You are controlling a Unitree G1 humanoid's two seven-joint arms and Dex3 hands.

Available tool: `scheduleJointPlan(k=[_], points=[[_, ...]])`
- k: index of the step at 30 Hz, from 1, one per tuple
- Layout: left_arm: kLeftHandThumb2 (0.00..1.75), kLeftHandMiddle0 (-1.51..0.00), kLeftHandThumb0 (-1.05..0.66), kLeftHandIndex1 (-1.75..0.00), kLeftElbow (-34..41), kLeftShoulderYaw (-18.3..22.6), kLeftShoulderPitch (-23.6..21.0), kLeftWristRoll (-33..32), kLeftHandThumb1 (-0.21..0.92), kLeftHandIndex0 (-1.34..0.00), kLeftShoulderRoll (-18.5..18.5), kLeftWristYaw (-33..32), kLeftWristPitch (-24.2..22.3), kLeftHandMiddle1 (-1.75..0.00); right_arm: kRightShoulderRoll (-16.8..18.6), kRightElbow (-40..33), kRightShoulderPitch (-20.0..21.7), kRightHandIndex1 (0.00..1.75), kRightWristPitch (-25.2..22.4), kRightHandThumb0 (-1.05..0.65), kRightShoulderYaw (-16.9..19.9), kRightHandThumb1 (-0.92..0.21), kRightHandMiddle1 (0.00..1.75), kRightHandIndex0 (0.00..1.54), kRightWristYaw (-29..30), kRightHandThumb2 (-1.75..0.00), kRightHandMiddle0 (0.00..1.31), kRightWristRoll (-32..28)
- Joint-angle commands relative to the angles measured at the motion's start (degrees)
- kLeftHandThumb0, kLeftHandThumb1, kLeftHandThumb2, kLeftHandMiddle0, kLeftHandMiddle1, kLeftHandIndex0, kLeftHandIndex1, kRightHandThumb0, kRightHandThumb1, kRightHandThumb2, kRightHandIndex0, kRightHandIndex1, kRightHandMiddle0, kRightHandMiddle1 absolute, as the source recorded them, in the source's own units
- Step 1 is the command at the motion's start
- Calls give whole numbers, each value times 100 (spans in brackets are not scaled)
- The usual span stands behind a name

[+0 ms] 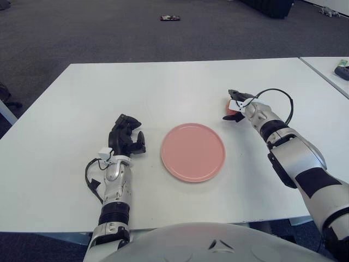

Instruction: Put the apple into the plate.

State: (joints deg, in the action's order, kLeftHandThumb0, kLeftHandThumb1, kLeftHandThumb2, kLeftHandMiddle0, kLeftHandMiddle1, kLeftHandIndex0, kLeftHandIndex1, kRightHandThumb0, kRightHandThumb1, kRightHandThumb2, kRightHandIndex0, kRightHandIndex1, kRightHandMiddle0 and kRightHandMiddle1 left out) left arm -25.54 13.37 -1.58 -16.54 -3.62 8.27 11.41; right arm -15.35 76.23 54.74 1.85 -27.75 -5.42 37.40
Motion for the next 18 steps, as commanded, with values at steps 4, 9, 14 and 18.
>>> scheduleJointPlan(k=[4,9,14,18], points=[[175,-93,-1,-165,-198,29,280,29,-9,-72,-33,-126,-240,-175,-53,114,-45,0,-131,-102,-62,-65,2,0,-487,-70,0,6],[175,-93,-1,-164,-190,52,273,10,-9,-72,-18,-117,-274,-175,-97,130,-120,0,-128,-100,-27,-63,7,0,-596,-72,0,-35],[175,-93,-1,-164,-192,56,268,22,-9,-73,-8,-103,-257,-175,-95,136,-166,0,-181,-95,75,-60,18,0,-608,-75,0,-131],[175,-93,-1,-164,-194,70,263,2,-9,-72,-4,-85,-259,-175,-82,132,-189,0,-208,-88,145,-52,34,0,-564,-83,0,-178]])
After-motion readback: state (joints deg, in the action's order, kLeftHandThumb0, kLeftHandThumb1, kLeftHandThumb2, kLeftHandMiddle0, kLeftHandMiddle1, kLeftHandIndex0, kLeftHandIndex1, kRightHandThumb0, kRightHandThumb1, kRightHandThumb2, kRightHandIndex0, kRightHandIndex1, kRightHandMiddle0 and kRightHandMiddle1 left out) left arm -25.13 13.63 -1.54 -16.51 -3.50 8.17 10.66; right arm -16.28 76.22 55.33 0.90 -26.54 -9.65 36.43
